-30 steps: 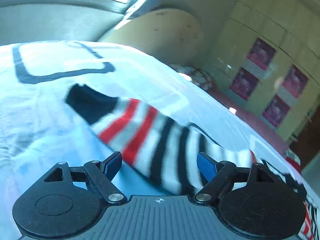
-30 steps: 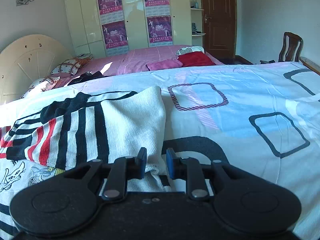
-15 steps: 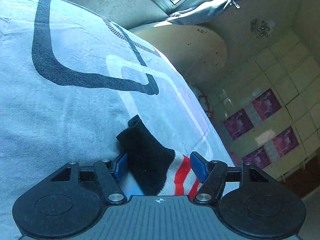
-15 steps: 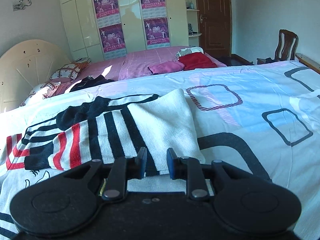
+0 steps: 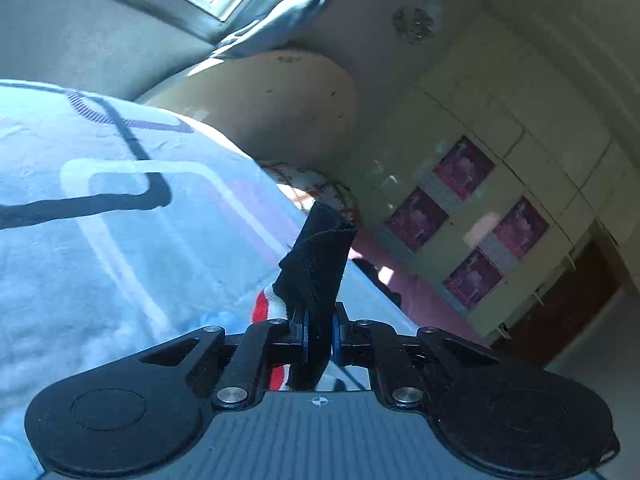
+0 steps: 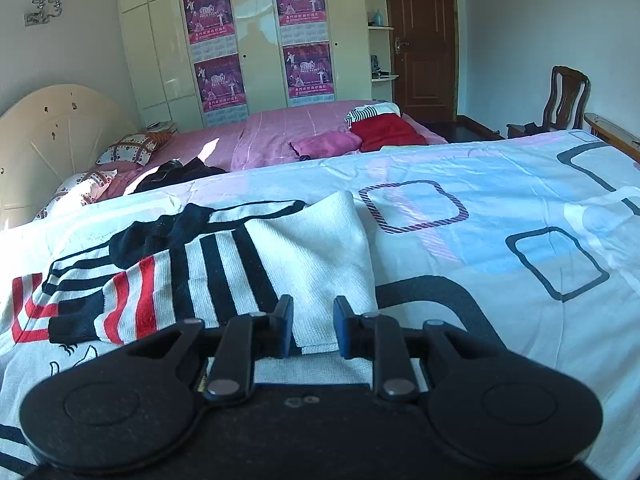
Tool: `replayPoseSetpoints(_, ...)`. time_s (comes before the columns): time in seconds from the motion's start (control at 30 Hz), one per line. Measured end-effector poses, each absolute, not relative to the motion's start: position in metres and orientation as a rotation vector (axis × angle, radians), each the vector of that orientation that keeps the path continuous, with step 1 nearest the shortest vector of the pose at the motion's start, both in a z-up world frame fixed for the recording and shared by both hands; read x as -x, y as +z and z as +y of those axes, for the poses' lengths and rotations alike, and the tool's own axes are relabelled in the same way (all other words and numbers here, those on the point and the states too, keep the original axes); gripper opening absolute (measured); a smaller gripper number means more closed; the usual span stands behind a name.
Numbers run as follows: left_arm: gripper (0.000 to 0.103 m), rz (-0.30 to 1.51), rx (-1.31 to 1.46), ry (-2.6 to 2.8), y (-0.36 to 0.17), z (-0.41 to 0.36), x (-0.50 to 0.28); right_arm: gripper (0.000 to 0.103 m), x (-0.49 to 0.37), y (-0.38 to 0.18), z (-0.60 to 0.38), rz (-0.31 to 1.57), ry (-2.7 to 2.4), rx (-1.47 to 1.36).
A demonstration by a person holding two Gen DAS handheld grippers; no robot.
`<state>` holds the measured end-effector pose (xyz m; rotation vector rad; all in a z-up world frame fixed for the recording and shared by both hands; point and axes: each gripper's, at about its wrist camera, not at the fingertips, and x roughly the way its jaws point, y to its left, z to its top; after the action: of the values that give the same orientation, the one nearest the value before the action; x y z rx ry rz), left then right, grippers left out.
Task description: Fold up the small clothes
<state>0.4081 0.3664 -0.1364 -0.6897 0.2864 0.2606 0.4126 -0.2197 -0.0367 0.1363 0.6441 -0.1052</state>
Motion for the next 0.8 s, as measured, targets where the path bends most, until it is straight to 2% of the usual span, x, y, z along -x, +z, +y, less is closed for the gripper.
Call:
replayPoseSetpoints(0.2, 0.010, 0.319, 0.563, 0.071, -0.111, 0.260, -0.452, 0.024, -0.411, -0.034, -0.230, 0.632, -0.100, -0.147)
replayPoseSetpoints(0.47, 0.010, 0.431, 0.474, -0.115, -0.122, 0.132, -0.490, 0.024, -0.414, -0.034, -0.249, 0.626, -0.091, -0.182)
replayPoseSetpoints(0.8, 0.011, 0.610, 0.327, -0.171, -0.142, 0.033, -0.518, 0.026, -0.419, -0.037, -0.265, 0.629, -0.083, -0.240)
